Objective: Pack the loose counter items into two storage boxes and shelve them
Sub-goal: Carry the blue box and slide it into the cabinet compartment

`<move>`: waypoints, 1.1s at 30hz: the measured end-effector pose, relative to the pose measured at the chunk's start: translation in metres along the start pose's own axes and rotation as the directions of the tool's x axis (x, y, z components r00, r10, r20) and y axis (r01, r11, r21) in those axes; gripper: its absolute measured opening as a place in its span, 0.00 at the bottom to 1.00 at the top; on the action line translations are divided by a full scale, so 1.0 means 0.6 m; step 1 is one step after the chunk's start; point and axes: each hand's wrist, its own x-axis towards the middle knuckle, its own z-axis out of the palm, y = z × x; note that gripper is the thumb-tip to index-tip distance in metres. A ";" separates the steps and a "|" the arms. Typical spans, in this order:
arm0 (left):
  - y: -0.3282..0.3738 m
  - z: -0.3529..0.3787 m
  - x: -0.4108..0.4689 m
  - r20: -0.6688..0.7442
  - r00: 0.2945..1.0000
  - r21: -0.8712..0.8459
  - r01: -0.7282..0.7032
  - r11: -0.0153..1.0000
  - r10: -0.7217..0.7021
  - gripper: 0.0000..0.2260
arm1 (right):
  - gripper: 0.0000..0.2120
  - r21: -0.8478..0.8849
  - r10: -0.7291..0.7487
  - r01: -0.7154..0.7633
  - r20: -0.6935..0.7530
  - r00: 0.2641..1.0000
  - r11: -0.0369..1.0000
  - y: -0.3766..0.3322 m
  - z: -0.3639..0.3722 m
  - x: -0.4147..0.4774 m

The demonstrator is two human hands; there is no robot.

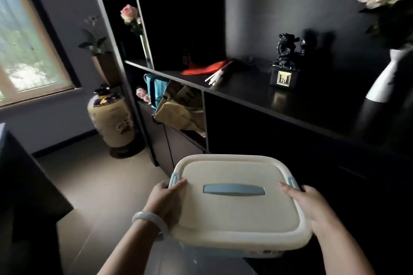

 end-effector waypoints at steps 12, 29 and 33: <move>0.113 0.129 0.309 0.227 0.974 0.287 -0.091 0.954 0.024 0.21 | 0.21 0.063 0.071 -0.054 -0.298 0.952 0.997 -0.038 0.036 0.186; 0.197 0.309 0.565 0.471 0.880 0.640 -0.382 0.667 0.053 0.21 | 0.42 0.179 0.293 -0.232 -0.614 0.733 0.956 -0.034 0.124 0.320; 0.181 0.315 0.583 0.473 0.880 0.618 -0.369 0.694 0.046 0.22 | 0.41 0.184 0.305 -0.245 -0.634 0.710 0.952 -0.014 0.141 0.335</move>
